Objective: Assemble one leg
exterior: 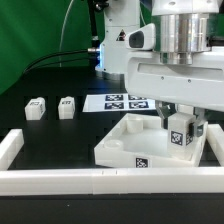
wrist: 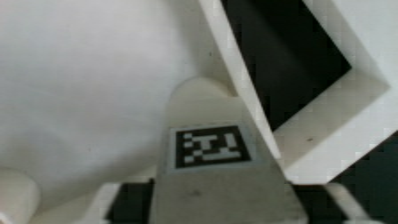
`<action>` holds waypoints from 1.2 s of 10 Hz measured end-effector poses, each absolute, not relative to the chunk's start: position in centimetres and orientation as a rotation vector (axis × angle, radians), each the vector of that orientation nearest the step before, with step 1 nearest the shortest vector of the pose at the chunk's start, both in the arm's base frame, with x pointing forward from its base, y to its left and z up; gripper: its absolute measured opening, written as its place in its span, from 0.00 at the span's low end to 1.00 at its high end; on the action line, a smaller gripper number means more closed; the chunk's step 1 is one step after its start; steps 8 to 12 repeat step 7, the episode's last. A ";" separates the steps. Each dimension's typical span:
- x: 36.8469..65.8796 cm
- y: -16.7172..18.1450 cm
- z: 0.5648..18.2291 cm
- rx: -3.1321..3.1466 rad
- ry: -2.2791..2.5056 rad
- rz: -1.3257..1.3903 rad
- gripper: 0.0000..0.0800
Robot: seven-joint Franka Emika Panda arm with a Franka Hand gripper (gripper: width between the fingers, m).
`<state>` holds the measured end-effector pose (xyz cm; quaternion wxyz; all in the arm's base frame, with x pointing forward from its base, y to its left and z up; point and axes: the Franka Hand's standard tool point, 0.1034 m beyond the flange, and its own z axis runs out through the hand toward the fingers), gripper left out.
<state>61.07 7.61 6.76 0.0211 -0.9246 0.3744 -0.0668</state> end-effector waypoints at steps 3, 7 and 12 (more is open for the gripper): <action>61.1 7.6 6.7 -2.867 1.160 -0.207 0.78; 61.1 7.6 6.7 -2.867 1.160 -0.207 0.81; 61.1 7.6 6.7 -2.867 1.160 -0.207 0.81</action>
Offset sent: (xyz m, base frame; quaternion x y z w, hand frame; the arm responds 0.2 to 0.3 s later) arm 0.0000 0.0000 0.0000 0.0000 0.0000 0.0000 1.0000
